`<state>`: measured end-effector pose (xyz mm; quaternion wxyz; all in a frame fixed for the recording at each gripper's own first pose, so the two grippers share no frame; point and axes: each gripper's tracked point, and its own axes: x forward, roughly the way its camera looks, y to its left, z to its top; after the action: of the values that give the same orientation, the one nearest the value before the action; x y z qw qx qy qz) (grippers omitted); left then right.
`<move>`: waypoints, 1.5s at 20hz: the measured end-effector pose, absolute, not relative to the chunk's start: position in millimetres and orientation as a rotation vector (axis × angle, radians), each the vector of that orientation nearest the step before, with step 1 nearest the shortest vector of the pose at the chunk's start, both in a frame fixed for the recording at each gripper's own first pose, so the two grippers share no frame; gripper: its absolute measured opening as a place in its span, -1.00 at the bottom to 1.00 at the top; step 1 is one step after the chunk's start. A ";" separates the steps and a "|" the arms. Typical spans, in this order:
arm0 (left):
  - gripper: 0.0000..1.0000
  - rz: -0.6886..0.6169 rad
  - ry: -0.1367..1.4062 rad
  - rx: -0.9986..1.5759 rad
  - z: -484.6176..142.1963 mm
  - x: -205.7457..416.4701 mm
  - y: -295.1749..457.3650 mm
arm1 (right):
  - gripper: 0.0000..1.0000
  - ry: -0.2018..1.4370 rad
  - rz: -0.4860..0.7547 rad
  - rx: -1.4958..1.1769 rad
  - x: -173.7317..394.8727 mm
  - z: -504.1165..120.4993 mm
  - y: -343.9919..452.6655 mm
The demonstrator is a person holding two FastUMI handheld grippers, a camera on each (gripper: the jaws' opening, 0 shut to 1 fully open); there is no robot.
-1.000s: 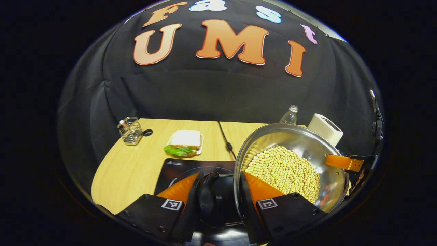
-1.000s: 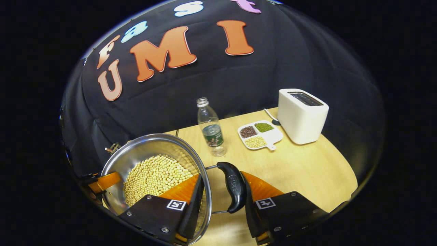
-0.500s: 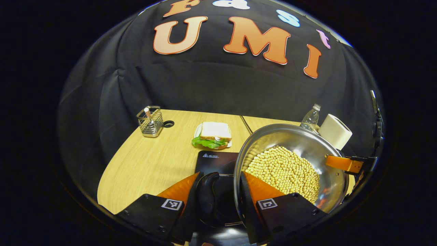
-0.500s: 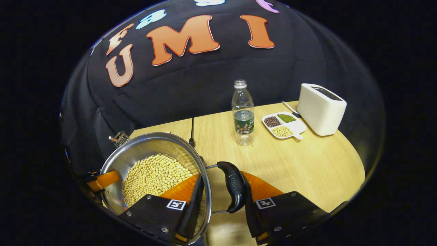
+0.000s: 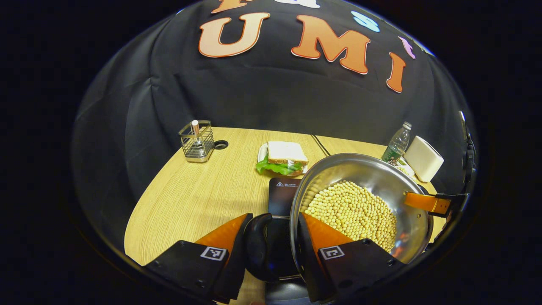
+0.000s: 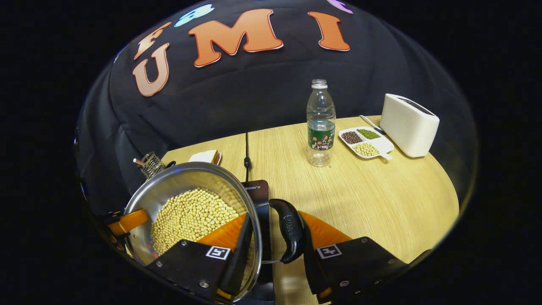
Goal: First push the handle of the pot to place it horizontally, then grasp the pot with both hands and set it on the induction cooktop.
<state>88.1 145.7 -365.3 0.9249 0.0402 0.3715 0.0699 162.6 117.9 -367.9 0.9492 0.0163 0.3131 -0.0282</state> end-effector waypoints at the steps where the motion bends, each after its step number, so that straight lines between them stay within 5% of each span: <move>1: 0.31 0.140 0.763 0.081 -366.4 88.9 145.9 | 0.19 0.644 -0.059 0.037 161.5 -371.1 117.4; 6: 0.34 0.161 0.797 0.099 -375.3 86.0 149.4 | 0.29 0.634 -0.064 0.014 157.7 -371.6 118.8; 9: 0.63 0.199 0.715 0.157 -346.1 96.4 152.4 | 0.27 0.608 -0.026 0.038 151.1 -354.2 121.6; 14: 0.90 0.213 0.527 0.168 -252.8 96.5 119.6 | 0.88 0.499 -0.027 0.065 129.7 -285.2 92.3; 19: 1.00 0.245 0.263 0.206 -118.6 93.2 76.1 | 0.90 0.308 -0.054 0.029 103.3 -180.4 43.3; 21: 0.83 0.237 0.151 0.196 -60.0 83.9 51.6 | 0.91 0.223 -0.064 0.007 87.4 -131.7 23.3; 23: 0.99 0.238 0.076 0.143 -16.6 60.6 39.8 | 0.90 0.130 -0.071 -0.008 68.9 -84.2 8.2; 30: 0.91 0.259 -0.137 0.069 105.5 -6.5 34.7 | 0.89 -0.130 -0.081 -0.070 1.5 47.0 -25.8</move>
<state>-6.5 34.7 105.5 0.9887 0.0343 -0.0685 0.1292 1.5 -25.8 47.0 0.9965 -0.0351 -0.0648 -0.0403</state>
